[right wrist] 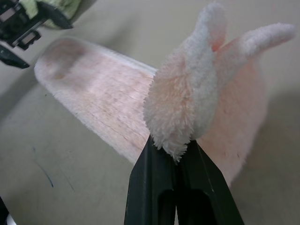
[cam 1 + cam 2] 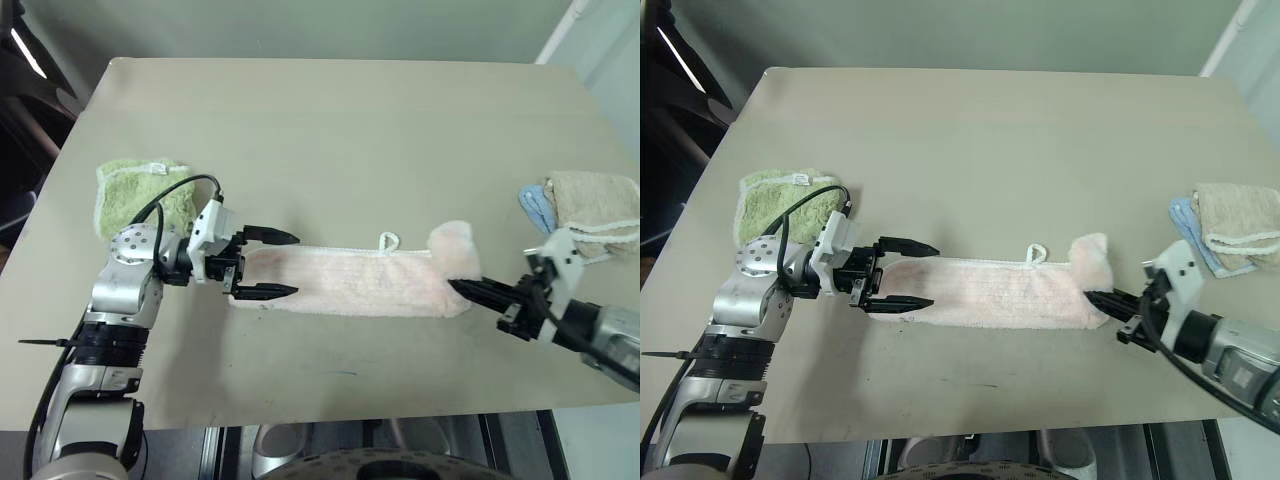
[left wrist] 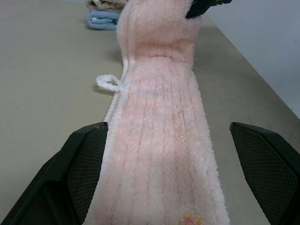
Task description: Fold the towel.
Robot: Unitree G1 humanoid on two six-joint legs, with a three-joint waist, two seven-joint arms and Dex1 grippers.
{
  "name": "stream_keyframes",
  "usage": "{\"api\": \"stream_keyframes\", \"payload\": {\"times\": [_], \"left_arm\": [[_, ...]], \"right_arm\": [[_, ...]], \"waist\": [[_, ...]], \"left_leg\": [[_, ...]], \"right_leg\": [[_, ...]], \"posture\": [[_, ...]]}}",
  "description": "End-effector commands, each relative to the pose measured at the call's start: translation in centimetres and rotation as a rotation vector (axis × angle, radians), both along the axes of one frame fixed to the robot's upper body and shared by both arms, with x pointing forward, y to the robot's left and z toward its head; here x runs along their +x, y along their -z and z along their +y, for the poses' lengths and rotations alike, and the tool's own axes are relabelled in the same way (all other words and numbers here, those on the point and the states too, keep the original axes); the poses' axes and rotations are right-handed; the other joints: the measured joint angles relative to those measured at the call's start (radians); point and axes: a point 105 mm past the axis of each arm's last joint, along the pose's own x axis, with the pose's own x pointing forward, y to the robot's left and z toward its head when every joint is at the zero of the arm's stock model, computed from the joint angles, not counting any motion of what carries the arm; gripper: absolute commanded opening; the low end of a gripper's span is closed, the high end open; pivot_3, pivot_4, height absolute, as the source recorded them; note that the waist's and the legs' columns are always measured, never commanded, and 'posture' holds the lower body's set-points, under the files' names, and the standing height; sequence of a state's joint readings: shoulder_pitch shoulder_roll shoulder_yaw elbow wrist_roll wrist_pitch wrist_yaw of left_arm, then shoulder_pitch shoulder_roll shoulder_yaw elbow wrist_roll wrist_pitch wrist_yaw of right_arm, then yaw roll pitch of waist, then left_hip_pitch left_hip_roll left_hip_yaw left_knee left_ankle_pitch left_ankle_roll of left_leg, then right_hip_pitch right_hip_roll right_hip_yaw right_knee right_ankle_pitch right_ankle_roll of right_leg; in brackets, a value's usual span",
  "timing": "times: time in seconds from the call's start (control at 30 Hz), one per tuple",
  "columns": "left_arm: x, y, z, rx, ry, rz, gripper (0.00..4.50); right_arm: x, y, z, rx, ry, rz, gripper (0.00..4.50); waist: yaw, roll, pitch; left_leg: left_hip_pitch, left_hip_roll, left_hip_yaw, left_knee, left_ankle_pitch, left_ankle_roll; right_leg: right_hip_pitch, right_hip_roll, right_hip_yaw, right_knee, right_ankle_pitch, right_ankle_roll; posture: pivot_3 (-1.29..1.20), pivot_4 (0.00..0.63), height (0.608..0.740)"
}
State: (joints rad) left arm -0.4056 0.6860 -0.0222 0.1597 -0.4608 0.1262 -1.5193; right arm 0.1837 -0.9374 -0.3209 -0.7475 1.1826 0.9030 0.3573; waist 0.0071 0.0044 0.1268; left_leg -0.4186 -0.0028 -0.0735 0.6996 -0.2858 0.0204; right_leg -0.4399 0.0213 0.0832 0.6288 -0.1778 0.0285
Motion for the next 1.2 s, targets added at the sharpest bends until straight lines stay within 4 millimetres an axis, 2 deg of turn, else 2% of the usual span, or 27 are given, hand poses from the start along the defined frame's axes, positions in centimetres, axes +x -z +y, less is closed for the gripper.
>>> {"api": "stream_keyframes", "payload": {"times": [0.03,0.27,0.63,0.9,1.07,1.2], "left_arm": [[-0.2,-0.4,-0.4,0.004,0.025,-0.034,4.5],[-0.3,-0.4,0.0,0.016,0.022,-0.032,4.5],[-0.2,-1.0,-0.3,0.024,0.035,-0.048,4.5],[-0.2,-1.1,-0.4,0.026,0.031,-0.05,4.5],[0.0,-1.2,-0.4,0.025,0.026,-0.053,4.5],[0.0,-1.2,-0.4,0.028,0.024,-0.059,4.5]], "right_arm": [[0.1,0.6,1.6,-0.003,-0.068,-0.001,0.04],[1.0,2.8,3.7,-0.067,-0.124,0.006,0.04],[1.8,3.1,6.1,0.005,-0.191,0.02,0.04],[1.4,2.9,6.7,0.016,-0.229,0.03,0.04],[2.4,3.4,6.8,0.008,-0.193,0.025,0.04],[1.7,3.3,7.1,-0.01,-0.263,0.031,0.97]], "waist": [[0.001,0.0,0.0],[0.001,0.0,0.0],[0.0,0.0,0.0],[0.0,0.0,0.0],[-0.001,0.0,0.0],[0.0,0.0,0.0]], "left_leg": [[0.0,0.0,0.0,0.0,0.0,0.0],[0.0,0.0,0.0,0.0,0.001,0.0],[0.0,0.0,0.0,0.0,0.003,-0.001],[0.0,0.0,0.0,0.0,0.003,-0.001],[0.0,0.0,0.0,0.0,0.003,-0.001],[0.0,0.0,0.0,0.0,0.004,-0.001]], "right_leg": [[0.0,0.0,0.0,0.0,0.0,0.0],[0.0,0.0,0.0,0.0,0.001,0.001],[0.0,0.0,0.0,0.0,0.002,0.0],[0.0,0.0,0.0,0.0,0.003,0.0],[0.0,0.0,0.0,0.001,0.003,-0.001],[0.0,0.0,0.0,0.0,0.003,-0.001]], "posture": [[0.0,0.15,0.733],[0.0,0.15,0.733],[0.0,0.15,0.733],[0.0,0.15,0.733],[0.0,0.15,0.733],[0.0,0.15,0.733]]}}
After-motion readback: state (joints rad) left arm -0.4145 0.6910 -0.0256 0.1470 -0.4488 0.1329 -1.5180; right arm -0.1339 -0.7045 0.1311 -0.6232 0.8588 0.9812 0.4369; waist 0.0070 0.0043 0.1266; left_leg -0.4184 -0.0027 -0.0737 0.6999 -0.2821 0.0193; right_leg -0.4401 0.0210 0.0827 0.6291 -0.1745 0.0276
